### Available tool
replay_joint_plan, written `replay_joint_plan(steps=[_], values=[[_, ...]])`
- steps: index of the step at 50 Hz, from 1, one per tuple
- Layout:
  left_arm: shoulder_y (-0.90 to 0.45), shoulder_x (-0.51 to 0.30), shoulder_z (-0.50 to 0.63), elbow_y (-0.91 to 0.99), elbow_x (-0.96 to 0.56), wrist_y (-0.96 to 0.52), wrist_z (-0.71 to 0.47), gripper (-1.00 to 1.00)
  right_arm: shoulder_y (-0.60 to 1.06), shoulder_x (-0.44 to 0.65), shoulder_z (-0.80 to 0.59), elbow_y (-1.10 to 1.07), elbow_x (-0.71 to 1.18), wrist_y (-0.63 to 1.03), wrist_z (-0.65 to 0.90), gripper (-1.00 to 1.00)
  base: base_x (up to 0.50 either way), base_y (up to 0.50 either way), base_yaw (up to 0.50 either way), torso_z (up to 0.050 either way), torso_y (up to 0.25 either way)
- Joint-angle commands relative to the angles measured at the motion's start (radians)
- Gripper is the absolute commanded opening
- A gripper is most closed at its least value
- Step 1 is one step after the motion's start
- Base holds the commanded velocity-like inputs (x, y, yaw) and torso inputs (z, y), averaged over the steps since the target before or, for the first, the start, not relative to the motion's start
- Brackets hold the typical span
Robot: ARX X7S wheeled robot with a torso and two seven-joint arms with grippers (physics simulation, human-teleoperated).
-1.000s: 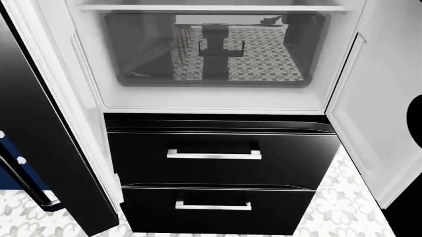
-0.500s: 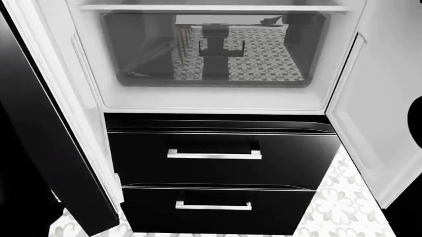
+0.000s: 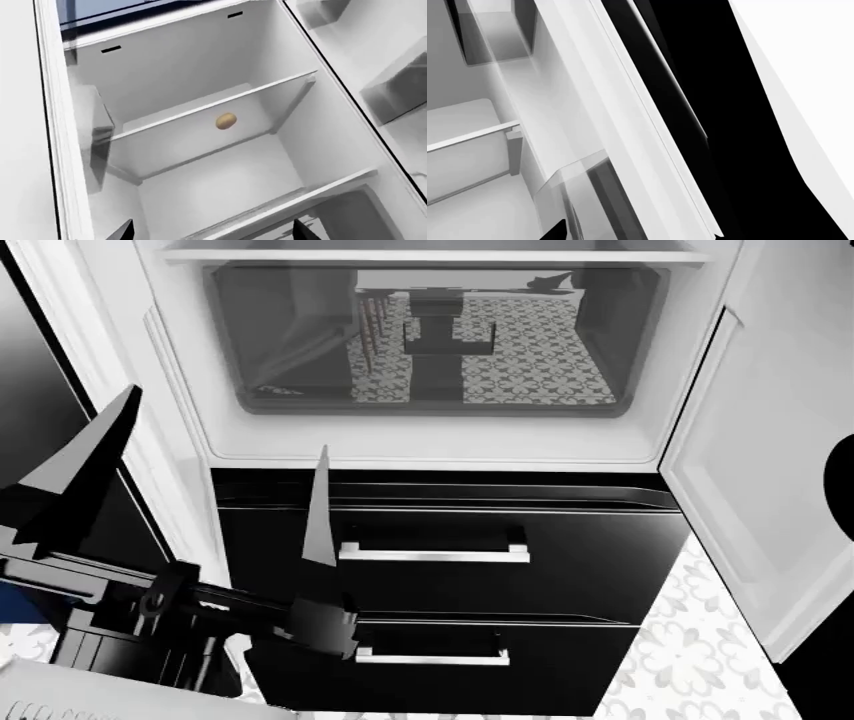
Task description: Open the fridge doors
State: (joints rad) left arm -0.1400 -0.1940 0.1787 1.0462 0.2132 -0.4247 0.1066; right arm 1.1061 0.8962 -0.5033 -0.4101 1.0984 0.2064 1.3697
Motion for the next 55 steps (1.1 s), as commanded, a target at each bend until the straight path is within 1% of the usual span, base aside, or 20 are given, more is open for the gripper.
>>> replay_joint_plan(steps=[1, 13, 19, 30, 40, 45, 49, 55], values=[[-0.187, 0.194, 0.078, 0.001, 0.08, -0.243, 0.19, 1.0, -0.061, 0.013, 0.01, 0.283, 0.011, 0.033, 0.068, 1.0, 0.0, 0.0, 0.0, 0.0, 0.0], [-0.262, 0.194, 0.068, 0.001, 0.067, -0.343, 0.208, 1.0, -0.066, 0.01, 0.016, 0.288, 0.007, 0.034, 0.063, 1.0, 0.0, 0.0, 0.0, -0.002, 0.0], [-0.329, 0.194, -0.018, 0.001, -0.008, -0.424, 0.206, 1.0, -0.058, 0.005, 0.014, 0.289, 0.002, 0.043, 0.062, 1.0, 0.0, 0.0, 0.0, -0.002, 0.0], [-0.447, 0.19, -0.123, 0.0, -0.034, -0.595, 0.235, 1.0, -0.047, -0.005, 0.012, 0.298, -0.007, 0.054, 0.054, 1.0, 0.0, 0.0, 0.0, -0.001, 0.0], [-0.461, 0.171, -0.183, -0.019, -0.103, -0.6, 0.194, 1.0, -0.053, -0.007, 0.014, 0.294, -0.011, 0.058, 0.055, 1.0, 0.01, 0.0, 0.0, 0.0, 0.0], [-0.45, 0.183, -0.228, -0.024, -0.142, -0.568, 0.14, 1.0, -0.056, -0.007, 0.016, 0.294, -0.012, 0.059, 0.054, 1.0, 0.0, 0.0, 0.0, 0.0, 0.0], [-0.452, 0.187, -0.284, -0.014, -0.198, -0.548, 0.054, 1.0, -0.057, -0.007, 0.019, 0.293, -0.013, 0.06, 0.054, 1.0, 0.01, 0.0, 0.0, 0.0, 0.0], [-0.421, 0.186, -0.388, 0.0, -0.289, -0.47, -0.212, 1.0, -0.059, -0.009, 0.022, 0.296, -0.017, 0.059, 0.052, 1.0, 0.0, 0.0, 0.0, 0.0, 0.0]])
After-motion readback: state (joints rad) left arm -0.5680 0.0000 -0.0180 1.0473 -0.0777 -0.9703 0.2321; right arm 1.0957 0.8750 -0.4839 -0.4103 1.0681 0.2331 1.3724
